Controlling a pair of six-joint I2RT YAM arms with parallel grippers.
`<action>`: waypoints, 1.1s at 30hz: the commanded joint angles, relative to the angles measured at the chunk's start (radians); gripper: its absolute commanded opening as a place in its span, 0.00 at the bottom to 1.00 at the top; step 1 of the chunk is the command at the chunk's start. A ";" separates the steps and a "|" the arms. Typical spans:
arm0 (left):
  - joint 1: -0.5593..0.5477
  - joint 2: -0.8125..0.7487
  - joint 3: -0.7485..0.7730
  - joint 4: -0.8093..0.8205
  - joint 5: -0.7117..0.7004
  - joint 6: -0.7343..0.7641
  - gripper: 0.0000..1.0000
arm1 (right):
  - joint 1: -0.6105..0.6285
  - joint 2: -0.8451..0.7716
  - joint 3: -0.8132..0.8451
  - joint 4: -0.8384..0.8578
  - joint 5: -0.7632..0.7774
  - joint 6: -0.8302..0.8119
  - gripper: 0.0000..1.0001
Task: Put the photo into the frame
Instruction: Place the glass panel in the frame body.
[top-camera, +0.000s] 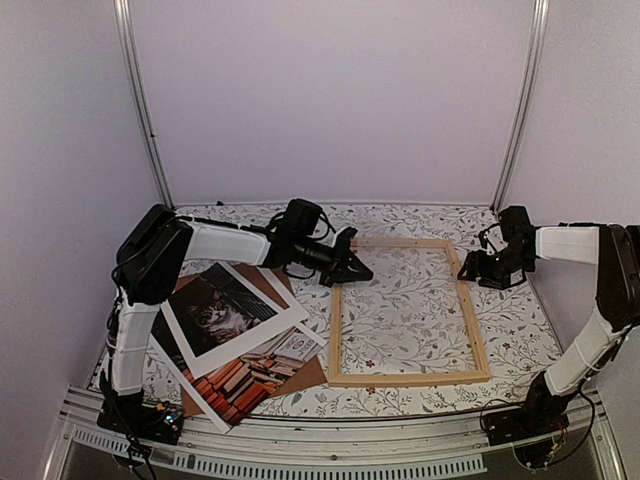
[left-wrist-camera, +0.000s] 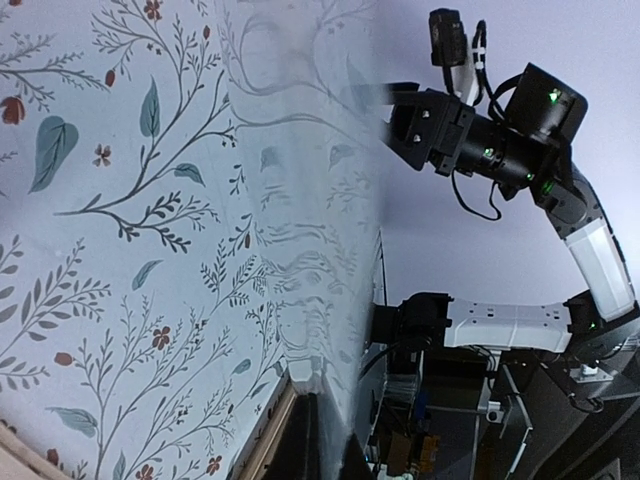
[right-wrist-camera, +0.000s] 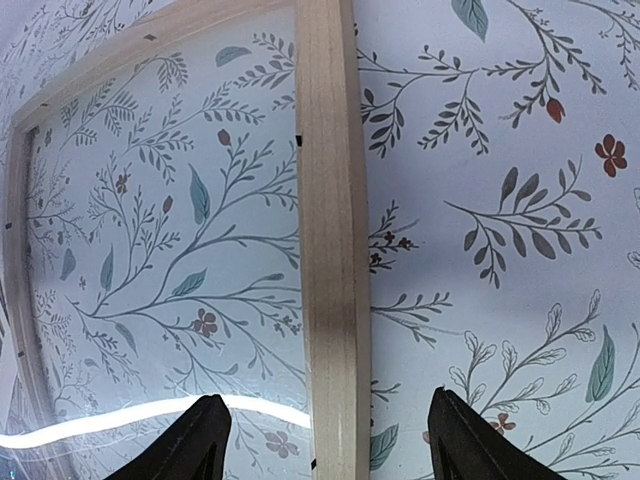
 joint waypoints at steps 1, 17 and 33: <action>-0.004 -0.037 0.027 0.030 0.032 -0.010 0.00 | 0.007 -0.023 0.038 -0.023 0.024 -0.011 0.72; -0.006 -0.042 0.008 0.116 0.078 -0.097 0.00 | 0.006 -0.018 0.042 -0.029 0.041 -0.016 0.72; -0.006 -0.050 -0.028 0.237 0.114 -0.214 0.00 | 0.007 -0.005 0.036 -0.019 0.035 -0.012 0.72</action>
